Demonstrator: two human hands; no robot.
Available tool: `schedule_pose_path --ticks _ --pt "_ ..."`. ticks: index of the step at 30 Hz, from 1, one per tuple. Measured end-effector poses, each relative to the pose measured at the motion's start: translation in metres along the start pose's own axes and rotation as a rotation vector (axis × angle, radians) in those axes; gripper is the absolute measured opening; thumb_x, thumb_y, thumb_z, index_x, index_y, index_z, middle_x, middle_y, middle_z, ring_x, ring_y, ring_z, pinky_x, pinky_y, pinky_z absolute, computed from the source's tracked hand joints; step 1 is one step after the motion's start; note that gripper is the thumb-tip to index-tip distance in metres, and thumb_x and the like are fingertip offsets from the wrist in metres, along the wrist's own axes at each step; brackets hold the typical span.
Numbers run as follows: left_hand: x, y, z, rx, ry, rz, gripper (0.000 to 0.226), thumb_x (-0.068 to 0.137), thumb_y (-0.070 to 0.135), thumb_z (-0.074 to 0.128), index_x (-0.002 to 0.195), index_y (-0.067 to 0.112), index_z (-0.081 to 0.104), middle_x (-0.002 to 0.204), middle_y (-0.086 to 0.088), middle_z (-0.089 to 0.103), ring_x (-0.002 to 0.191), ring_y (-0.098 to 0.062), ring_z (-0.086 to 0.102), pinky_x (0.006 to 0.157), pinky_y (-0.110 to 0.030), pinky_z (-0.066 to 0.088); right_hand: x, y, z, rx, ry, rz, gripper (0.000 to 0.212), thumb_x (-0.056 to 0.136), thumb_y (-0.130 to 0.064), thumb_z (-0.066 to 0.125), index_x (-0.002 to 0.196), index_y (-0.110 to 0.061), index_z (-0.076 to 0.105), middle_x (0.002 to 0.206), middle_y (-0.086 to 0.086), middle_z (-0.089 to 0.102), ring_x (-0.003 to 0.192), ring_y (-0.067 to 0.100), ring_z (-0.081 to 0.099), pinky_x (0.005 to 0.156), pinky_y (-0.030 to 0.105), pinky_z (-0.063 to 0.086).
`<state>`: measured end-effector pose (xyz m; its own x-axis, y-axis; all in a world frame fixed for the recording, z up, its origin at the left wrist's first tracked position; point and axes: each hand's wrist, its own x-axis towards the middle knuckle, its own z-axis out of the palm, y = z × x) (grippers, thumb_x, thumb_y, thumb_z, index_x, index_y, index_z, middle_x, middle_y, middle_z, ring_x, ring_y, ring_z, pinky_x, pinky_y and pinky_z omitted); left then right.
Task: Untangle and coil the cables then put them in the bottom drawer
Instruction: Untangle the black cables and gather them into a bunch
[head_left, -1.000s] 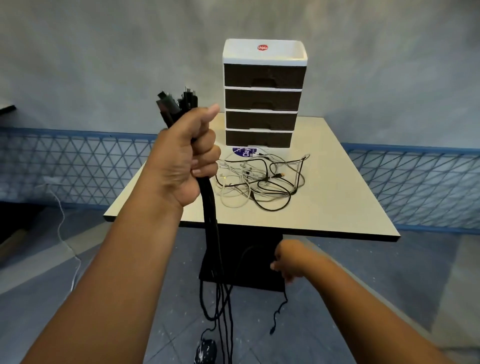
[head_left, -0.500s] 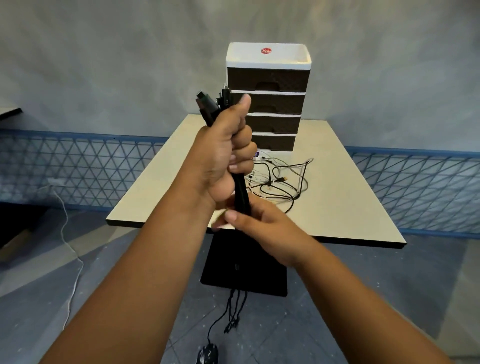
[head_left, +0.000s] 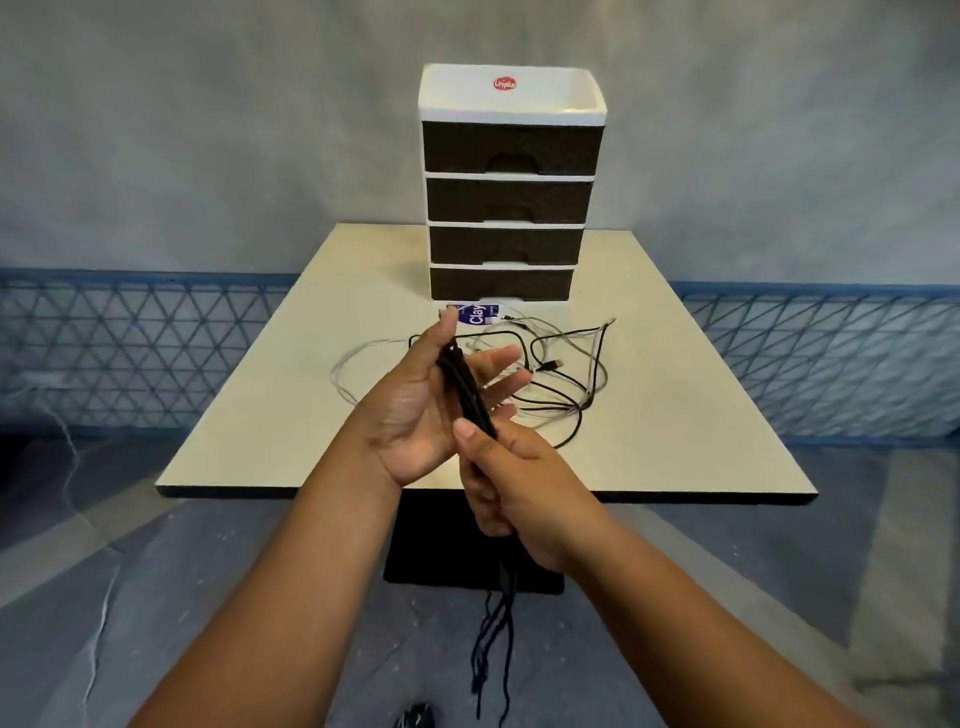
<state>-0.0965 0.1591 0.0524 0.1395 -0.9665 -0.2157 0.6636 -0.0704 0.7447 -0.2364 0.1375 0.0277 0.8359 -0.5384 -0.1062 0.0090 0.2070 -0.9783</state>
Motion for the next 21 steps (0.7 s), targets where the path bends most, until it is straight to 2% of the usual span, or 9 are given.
schedule_pose_path --ticks 1,3,5,6,9,14,16,19,21 --pt "0.006 0.002 -0.005 -0.066 0.025 0.014 0.047 0.091 0.046 0.057 0.101 0.002 0.069 0.086 -0.003 0.072 0.084 -0.017 0.071 0.097 -0.04 0.049 0.007 0.002 0.0 -0.014 -0.005 0.021 0.031 0.104 -0.03 0.042 0.077 -0.017 0.036 0.057 0.0 0.03 0.046 0.011 0.023 0.047 0.025 0.015" --pt "0.019 0.013 -0.018 -0.251 0.06 0.027 0.029 0.097 0.034 0.053 0.092 0.008 0.063 0.061 0.006 0.058 0.055 -0.006 0.06 0.071 -0.027 0.058 0.019 0.006 0.003 -0.041 -0.016 0.068 0.031 0.104 -0.029 0.044 0.076 -0.018 0.036 0.057 0.0 0.032 0.045 0.011 0.024 0.048 0.027 0.015" --pt "0.033 0.027 -0.031 -0.386 0.015 -0.009 0.022 0.098 0.03 0.048 0.085 0.014 0.055 0.05 0.009 0.04 0.04 -0.002 0.041 0.043 -0.013 0.044 0.033 0.011 0.008 -0.062 -0.008 0.111 0.031 0.103 -0.029 0.045 0.075 -0.018 0.037 0.057 0.0 0.034 0.045 0.011 0.025 0.048 0.028 0.017" --pt "0.041 0.032 -0.038 -0.4 -0.011 -0.031 0.02 0.097 0.029 0.048 0.082 0.016 0.052 0.048 0.008 0.035 0.037 -0.003 0.035 0.038 -0.011 0.035 0.041 0.013 0.011 -0.07 0.0 0.117 0.031 0.103 -0.029 0.046 0.075 -0.017 0.037 0.057 0.0 0.035 0.045 0.012 0.027 0.047 0.028 0.02" --pt "0.057 0.04 -0.053 -0.406 -0.092 -0.079 0.02 0.094 0.03 0.048 0.077 0.018 0.049 0.046 0.008 0.03 0.034 -0.004 0.031 0.034 -0.011 0.026 0.062 0.017 0.016 -0.084 0.007 0.108 0.031 0.103 -0.029 0.046 0.076 -0.017 0.039 0.057 0.001 0.039 0.045 0.013 0.032 0.047 0.027 0.028" --pt "0.082 0.048 -0.077 -0.444 -0.195 -0.113 0.036 0.095 0.037 0.047 0.064 0.02 0.044 0.05 0.008 0.037 0.039 -0.003 0.037 0.033 -0.01 0.031 0.087 0.021 0.015 -0.057 -0.014 0.124 0.029 0.103 -0.03 0.046 0.077 -0.018 0.039 0.058 0.001 0.039 0.045 0.013 0.035 0.05 0.027 0.033" --pt "0.091 0.051 -0.083 -0.429 -0.212 -0.122 0.039 0.095 0.036 0.049 0.06 0.021 0.042 0.056 0.008 0.042 0.04 -0.004 0.037 0.032 -0.009 0.028 0.095 0.026 0.015 -0.053 -0.024 0.117 0.03 0.103 -0.03 0.046 0.076 -0.02 0.04 0.057 0.001 0.041 0.045 0.015 0.037 0.051 0.028 0.035" --pt "0.104 0.054 -0.083 -0.485 -0.287 -0.172 0.039 0.095 0.035 0.051 0.06 0.02 0.043 0.05 0.007 0.039 0.038 -0.003 0.026 0.032 -0.012 0.024 0.104 0.025 0.007 -0.051 -0.045 0.122 0.028 0.102 -0.03 0.048 0.076 -0.019 0.047 0.059 0.003 0.049 0.05 0.018 0.048 0.056 0.027 0.044" --pt "0.114 0.055 -0.083 -0.494 -0.295 -0.183 0.038 0.094 0.036 0.05 0.06 0.019 0.044 0.045 0.006 0.036 0.04 -0.001 0.021 0.032 -0.012 0.023 0.109 0.017 -0.006 -0.092 -0.073 0.127 0.025 0.102 -0.03 0.048 0.083 -0.015 0.054 0.067 0.006 0.057 0.062 0.02 0.059 0.063 0.024 0.049"
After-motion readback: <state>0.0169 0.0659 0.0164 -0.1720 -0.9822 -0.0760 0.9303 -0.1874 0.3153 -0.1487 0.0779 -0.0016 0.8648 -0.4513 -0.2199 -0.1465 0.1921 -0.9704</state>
